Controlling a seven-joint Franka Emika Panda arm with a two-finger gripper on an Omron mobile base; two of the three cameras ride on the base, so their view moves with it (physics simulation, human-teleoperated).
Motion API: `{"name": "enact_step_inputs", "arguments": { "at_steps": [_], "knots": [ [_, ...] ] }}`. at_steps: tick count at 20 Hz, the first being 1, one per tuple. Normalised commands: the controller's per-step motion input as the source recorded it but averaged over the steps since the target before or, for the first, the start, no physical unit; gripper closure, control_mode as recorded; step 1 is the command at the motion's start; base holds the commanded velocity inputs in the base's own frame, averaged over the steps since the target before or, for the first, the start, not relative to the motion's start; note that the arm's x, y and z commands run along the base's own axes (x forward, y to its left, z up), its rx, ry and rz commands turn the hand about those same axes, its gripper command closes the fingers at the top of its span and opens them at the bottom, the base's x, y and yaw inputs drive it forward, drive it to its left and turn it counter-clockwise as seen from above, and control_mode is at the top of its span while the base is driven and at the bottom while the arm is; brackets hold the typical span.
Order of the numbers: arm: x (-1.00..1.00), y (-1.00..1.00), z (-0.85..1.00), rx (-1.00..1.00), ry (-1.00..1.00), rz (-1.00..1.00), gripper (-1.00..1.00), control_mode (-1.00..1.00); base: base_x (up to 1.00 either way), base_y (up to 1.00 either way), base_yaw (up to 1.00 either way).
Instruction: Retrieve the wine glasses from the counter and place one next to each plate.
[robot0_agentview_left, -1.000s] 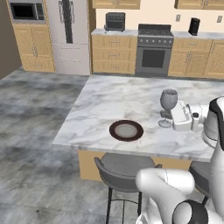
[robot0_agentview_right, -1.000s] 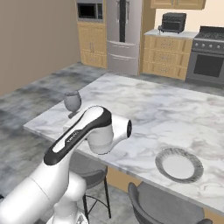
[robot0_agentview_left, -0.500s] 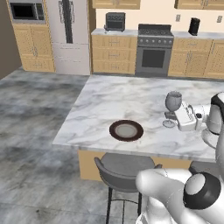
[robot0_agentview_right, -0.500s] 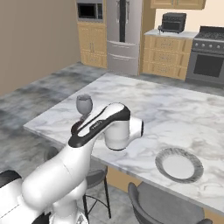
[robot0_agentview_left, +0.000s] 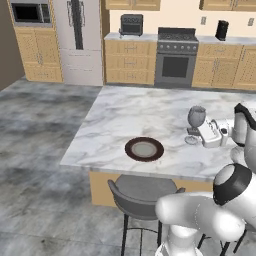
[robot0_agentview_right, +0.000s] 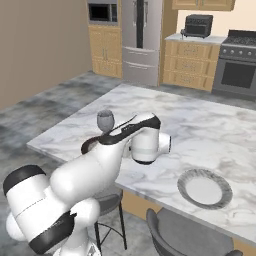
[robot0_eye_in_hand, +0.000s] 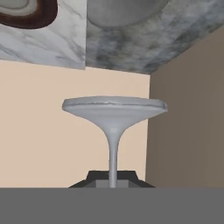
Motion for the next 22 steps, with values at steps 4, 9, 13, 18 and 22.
{"name": "enact_step_inputs", "arguments": {
  "at_steps": [4,9,13,18,22],
  "knots": [
    [0.28,-0.01,-0.2,0.0,0.0,0.0,1.0,-1.0,0.0,0.0,0.0],
    [0.1,0.0,-0.19,0.0,0.0,0.0,1.0,-1.0,0.0,0.0,0.0],
    [0.06,0.0,-0.23,0.0,0.0,0.0,1.0,-1.0,0.0,0.0,0.0],
    [0.07,0.0,-0.24,0.0,0.0,0.0,1.0,-1.0,0.0,0.0,0.0],
    [0.08,0.0,-0.23,0.0,0.0,0.0,1.0,-1.0,0.0,0.0,0.0]
  ]
}}
